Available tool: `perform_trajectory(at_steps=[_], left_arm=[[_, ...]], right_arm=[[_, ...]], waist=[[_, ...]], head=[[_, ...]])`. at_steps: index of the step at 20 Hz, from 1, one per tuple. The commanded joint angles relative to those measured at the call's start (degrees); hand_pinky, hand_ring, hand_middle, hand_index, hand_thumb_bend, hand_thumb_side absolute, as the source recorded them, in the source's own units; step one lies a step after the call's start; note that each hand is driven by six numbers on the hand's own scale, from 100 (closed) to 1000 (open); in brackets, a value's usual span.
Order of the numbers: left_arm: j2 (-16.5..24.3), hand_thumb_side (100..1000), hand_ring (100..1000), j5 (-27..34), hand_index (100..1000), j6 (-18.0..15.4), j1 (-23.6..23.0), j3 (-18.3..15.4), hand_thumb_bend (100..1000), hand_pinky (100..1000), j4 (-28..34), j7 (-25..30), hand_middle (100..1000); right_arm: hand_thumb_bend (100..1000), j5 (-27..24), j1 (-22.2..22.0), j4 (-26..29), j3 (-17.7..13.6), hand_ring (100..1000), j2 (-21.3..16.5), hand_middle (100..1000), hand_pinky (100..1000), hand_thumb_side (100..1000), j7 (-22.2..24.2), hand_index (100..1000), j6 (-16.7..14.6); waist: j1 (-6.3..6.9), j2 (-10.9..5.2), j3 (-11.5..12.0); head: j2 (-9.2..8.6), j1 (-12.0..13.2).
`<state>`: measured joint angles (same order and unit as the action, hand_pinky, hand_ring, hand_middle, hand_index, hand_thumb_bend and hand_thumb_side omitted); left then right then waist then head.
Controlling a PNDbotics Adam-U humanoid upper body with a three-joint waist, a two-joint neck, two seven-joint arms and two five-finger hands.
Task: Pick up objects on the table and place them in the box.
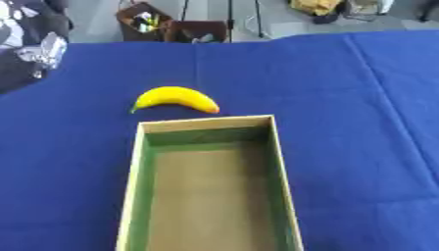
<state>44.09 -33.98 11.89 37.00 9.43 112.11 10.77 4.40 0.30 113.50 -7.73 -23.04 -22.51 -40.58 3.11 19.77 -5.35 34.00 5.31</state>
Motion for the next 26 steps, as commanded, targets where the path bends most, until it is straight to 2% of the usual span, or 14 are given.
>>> perform_trajectory(at_steps=[1, 5, 11, 15, 22, 26], left_arm=[[2.0, 880, 700, -2.8, 890, -1.6, 2.9, 1.5, 186, 510, -2.7, 2.7, 744], [1.1, 922, 719, -5.8, 904, -4.3, 6.7, 4.0, 259, 542, -7.7, 5.8, 761], [-1.6, 908, 743, -10.1, 924, -7.9, 12.3, 6.0, 357, 577, -15.0, 10.8, 787], [-3.5, 875, 768, -13.0, 946, -10.6, 15.5, 6.6, 412, 621, -20.3, 14.2, 816], [-6.7, 823, 821, -17.6, 1000, -15.6, 20.3, 6.5, 605, 685, -29.6, 19.8, 904], [-7.8, 791, 828, -19.6, 1000, -17.9, 22.1, 5.9, 627, 699, -33.6, 23.1, 905]], right_arm=[[100, -0.4, 0.3, 1.1, -0.1, 629, -1.8, 593, 732, 697, 0.2, 762, 0.0], [100, -0.5, 0.4, 1.1, 0.2, 628, -1.8, 592, 732, 693, 0.7, 762, 0.2], [100, -0.9, 0.7, 1.1, 0.6, 627, -1.9, 590, 732, 689, 1.5, 758, 0.5], [100, -1.3, 0.8, 1.1, 0.8, 626, -2.0, 589, 732, 686, 1.9, 758, 0.6], [100, -1.7, 0.9, 1.1, 1.0, 624, -2.2, 586, 732, 679, 2.6, 756, 0.7], [100, -1.8, 0.9, 1.1, 1.0, 623, -2.1, 585, 732, 677, 2.9, 756, 0.9]], waist=[[0.09, -1.18, -0.3], [0.74, -1.03, -1.3], [1.42, -0.89, -2.5], [1.71, -0.87, -2.9], [2.21, -0.72, -3.5], [2.37, -0.47, -3.7]], head=[[0.14, 0.4], [0.13, 0.7], [-0.16, 1.2], [-0.29, 1.5], [-0.66, 1.8], [-0.84, 1.9]])
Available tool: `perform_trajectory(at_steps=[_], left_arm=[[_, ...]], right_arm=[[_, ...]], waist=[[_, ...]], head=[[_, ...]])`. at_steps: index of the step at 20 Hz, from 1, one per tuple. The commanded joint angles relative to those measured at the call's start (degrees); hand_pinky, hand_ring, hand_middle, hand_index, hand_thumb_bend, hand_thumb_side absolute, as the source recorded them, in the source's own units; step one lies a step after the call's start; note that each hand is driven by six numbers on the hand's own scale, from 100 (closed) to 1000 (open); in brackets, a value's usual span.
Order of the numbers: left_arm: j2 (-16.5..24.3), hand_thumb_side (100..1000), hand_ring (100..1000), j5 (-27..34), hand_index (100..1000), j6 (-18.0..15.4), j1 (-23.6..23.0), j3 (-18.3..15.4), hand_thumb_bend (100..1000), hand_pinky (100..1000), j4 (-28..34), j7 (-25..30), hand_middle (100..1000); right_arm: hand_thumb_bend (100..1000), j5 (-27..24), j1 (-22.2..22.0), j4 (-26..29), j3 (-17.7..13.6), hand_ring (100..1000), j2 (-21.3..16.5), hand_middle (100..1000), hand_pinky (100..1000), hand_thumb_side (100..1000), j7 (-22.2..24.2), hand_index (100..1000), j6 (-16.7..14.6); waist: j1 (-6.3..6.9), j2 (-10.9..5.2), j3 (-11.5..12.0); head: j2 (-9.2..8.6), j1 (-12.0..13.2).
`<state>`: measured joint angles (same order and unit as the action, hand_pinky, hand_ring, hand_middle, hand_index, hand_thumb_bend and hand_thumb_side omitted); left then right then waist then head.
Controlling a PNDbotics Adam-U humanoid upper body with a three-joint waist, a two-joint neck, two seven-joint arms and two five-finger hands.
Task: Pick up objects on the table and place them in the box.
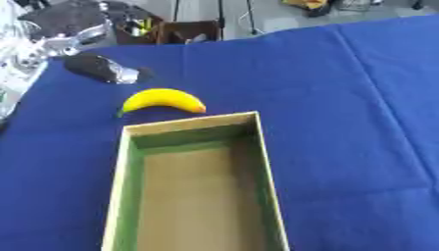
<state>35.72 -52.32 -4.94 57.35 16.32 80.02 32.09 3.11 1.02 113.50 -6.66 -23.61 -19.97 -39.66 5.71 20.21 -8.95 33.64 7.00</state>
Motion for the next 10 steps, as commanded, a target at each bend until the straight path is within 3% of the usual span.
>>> perform_trajectory(at_steps=[1, 10], left_arm=[[0.4, 776, 827, -1.9, 1000, -1.4, 2.0, -1.2, 631, 699, -2.0, 2.4, 900], [-2.0, 691, 823, -6.5, 989, -4.3, 3.9, -1.7, 609, 706, -9.6, 6.0, 874]], right_arm=[[100, -0.6, 0.2, 1.1, -0.1, 622, -1.5, 585, 732, 674, 0.4, 755, 0.0], [100, -0.7, 0.6, 1.1, 0.1, 621, -1.3, 583, 732, 668, 0.8, 753, 0.1]], waist=[[-0.21, -0.86, -0.1], [0.00, -0.10, -0.7]], head=[[-0.52, 0.2], [-1.33, 0.7]])
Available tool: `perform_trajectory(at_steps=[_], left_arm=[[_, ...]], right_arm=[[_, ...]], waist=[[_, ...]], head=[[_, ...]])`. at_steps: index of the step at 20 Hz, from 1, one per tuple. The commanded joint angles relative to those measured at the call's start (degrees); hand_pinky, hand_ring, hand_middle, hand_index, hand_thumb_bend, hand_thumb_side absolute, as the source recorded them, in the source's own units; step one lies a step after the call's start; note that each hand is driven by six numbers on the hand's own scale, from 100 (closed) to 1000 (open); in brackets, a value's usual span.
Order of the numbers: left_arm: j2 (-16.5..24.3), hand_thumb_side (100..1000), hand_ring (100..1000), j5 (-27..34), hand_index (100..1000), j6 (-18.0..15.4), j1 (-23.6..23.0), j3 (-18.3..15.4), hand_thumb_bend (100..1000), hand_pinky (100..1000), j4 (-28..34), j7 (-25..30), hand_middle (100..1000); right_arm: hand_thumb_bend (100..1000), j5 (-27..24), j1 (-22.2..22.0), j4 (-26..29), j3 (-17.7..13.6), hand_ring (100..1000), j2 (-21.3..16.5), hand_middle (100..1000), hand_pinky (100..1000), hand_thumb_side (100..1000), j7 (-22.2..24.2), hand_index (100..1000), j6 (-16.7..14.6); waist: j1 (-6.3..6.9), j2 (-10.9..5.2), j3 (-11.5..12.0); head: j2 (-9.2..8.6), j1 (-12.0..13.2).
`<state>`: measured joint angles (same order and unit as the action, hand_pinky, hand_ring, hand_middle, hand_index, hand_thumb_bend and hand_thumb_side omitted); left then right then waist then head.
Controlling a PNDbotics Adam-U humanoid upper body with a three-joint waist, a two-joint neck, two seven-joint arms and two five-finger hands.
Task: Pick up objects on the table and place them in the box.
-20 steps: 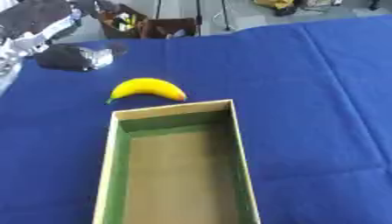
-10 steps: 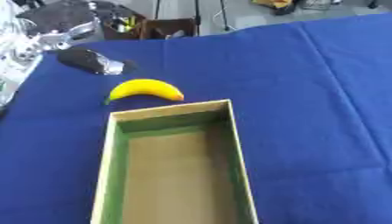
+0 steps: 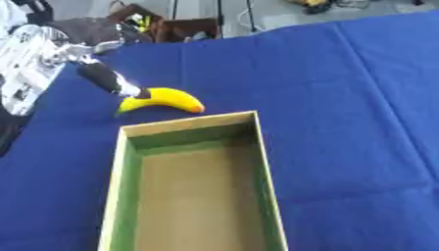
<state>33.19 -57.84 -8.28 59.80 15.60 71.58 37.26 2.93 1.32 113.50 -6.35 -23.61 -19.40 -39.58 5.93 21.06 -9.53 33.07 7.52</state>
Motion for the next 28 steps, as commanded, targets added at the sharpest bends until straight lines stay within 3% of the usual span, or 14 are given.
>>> perform_trajectory(at_steps=[1, 13, 28], left_arm=[[0.5, 679, 816, -1.0, 979, -1.3, 1.5, -1.0, 602, 701, -1.8, 1.2, 863], [-1.2, 621, 761, -1.3, 886, -1.4, 1.6, -2.0, 493, 634, -6.3, -0.8, 777], [-1.9, 536, 758, -5.4, 895, -0.3, 1.8, -3.0, 330, 622, -9.4, -6.0, 798]], right_arm=[[100, -0.5, 0.4, 1.1, -0.3, 621, -1.2, 582, 732, 666, 0.2, 753, 0.1], [100, -0.4, 1.1, 1.1, -0.2, 618, -0.4, 579, 733, 657, 0.6, 750, 0.6], [100, 0.0, 1.7, 1.1, -0.1, 614, 0.5, 573, 734, 647, 1.2, 744, 1.1]], waist=[[-0.19, -0.89, -0.1], [0.18, 0.55, -1.3], [0.55, 2.18, -1.8]], head=[[-0.81, 0.2], [-1.88, 0.7], [-2.97, 1.2]])
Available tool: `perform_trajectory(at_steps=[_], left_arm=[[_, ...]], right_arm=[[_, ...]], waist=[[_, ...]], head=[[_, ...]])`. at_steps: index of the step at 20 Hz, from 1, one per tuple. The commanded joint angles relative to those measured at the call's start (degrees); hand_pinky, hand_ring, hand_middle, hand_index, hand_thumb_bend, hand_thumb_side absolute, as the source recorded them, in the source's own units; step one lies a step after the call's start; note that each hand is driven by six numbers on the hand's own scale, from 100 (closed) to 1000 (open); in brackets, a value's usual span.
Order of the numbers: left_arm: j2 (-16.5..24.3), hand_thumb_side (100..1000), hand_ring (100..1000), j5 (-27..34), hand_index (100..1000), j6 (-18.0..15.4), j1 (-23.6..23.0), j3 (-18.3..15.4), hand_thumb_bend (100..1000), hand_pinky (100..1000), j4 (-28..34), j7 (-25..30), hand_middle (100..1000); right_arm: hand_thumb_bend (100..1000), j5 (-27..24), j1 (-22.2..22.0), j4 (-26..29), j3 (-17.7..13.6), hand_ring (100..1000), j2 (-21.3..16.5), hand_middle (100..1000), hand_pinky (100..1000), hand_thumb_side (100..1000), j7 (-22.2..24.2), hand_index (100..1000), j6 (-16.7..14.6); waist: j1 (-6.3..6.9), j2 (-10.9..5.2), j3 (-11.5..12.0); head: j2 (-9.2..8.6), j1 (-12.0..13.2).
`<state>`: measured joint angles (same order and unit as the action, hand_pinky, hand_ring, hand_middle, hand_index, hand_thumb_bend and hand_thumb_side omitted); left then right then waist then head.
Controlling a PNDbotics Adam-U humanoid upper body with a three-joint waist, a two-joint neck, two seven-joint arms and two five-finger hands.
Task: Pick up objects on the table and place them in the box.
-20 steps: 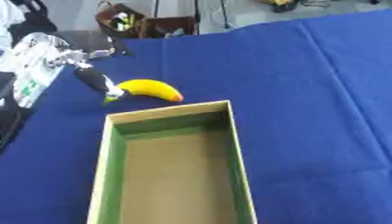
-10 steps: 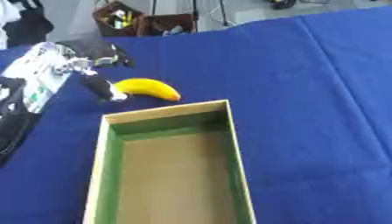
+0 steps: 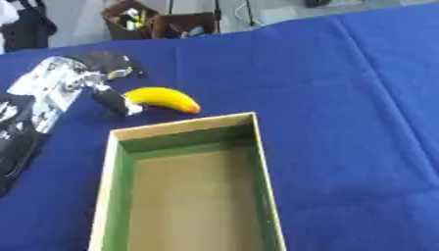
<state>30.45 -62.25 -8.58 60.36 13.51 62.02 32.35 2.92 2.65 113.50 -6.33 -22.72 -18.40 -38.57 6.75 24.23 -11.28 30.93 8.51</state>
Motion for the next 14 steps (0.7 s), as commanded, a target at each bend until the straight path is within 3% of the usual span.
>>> perform_trajectory(at_steps=[1, 14], left_arm=[[0.8, 535, 758, -1.1, 897, -0.1, 1.3, -1.0, 330, 622, 0.0, -1.3, 802], [0.4, 508, 706, 4.3, 819, -1.6, 1.3, -0.4, 283, 581, 0.5, -0.6, 723]], right_arm=[[100, 0.0, 0.4, 1.1, -0.1, 614, -0.3, 573, 734, 647, 0.2, 744, 0.1], [100, 0.3, 0.4, 1.1, -0.3, 613, 0.2, 572, 736, 626, -0.4, 741, 1.1]], waist=[[-0.25, -0.90, -0.1], [-0.09, -0.51, -0.2]], head=[[-0.90, 0.2], [-1.01, 0.1]])
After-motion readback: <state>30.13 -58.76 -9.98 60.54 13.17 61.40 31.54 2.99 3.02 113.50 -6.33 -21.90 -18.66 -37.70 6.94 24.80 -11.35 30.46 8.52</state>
